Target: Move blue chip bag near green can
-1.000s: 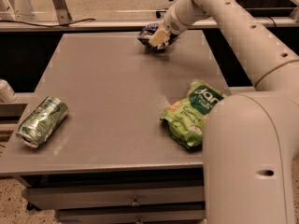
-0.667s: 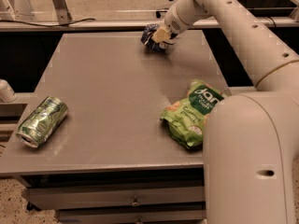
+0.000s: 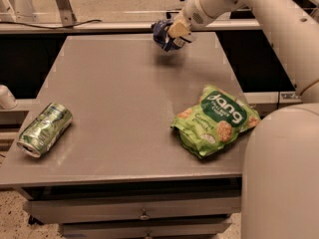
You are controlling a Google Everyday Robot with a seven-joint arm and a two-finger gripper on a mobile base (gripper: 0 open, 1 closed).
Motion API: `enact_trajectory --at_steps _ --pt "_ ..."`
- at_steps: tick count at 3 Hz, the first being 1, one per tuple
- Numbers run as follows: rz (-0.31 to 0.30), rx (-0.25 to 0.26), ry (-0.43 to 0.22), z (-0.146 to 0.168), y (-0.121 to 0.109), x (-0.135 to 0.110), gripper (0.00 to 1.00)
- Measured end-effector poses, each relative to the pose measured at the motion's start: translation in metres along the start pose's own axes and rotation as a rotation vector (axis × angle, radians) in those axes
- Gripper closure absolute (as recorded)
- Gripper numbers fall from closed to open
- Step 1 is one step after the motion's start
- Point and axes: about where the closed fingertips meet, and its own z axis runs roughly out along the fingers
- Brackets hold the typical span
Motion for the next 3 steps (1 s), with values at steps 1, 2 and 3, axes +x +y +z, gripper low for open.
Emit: enact_trajectory --at_steps 1,2,3 --pt "-0.032 -0.042 -0.054 -0.042 0.036 -0.017 1.0" --pt "-0.087 -0.112 -0.094 -0.073 0.091 -0.031 1.0" --pt "-0.145 -0.204 -0.121 -0.084 0.152 -0.044 1.0"
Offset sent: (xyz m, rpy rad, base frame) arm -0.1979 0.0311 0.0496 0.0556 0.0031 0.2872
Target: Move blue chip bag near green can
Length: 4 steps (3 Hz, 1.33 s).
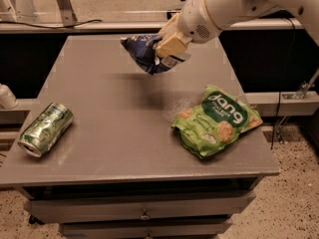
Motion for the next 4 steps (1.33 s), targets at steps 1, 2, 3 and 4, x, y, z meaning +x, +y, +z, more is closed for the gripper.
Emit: enact_trajectory --at_steps 1,2,3,4 --pt "-0.047 -0.073 -0.02 0.012 0.047 -0.02 1.0" --pt "-0.077 -0.119 -0.038 0.022 0.079 -0.036 1.0" --pt "-0.088 -0.147 -0.055 0.03 0.1 -0.047 1.0" --pt "-0.088 -0.16 -0.068 0.045 0.115 -0.055 1.0"
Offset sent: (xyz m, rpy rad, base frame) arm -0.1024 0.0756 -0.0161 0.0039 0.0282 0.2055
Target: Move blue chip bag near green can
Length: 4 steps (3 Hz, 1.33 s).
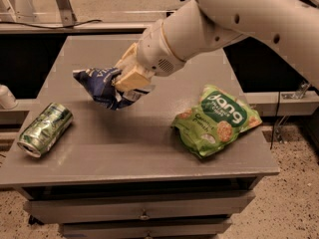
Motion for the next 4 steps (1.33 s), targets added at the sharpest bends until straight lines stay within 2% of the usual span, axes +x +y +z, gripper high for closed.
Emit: enact_trajectory --at_steps 2,3,4 --pt "0.027 -0.004 -0.01 0.034 0.001 0.002 1.0" --pt "0.044 -0.011 -0.013 0.047 0.003 0.008 0.84" --pt "0.067 -0.017 -0.017 0.056 0.005 0.014 0.59"
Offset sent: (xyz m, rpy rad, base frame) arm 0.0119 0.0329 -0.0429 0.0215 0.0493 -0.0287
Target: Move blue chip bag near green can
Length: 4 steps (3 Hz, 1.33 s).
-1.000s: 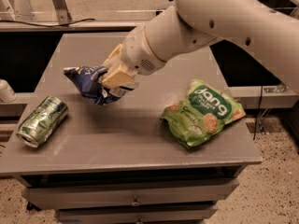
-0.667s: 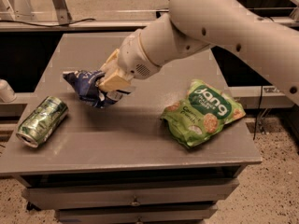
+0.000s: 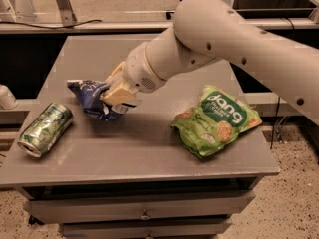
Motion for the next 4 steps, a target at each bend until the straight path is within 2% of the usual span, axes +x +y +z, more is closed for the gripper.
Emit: enact_trajectory --at_steps 2,3,4 --pt "0.036 -0.019 -0.008 0.0106 0.0082 0.0073 0.12" --pt "0.045 -0.023 -0.008 0.0118 0.0103 0.0094 0.0" --pt "0.047 -0.024 -0.008 0.0111 0.011 0.01 0.0"
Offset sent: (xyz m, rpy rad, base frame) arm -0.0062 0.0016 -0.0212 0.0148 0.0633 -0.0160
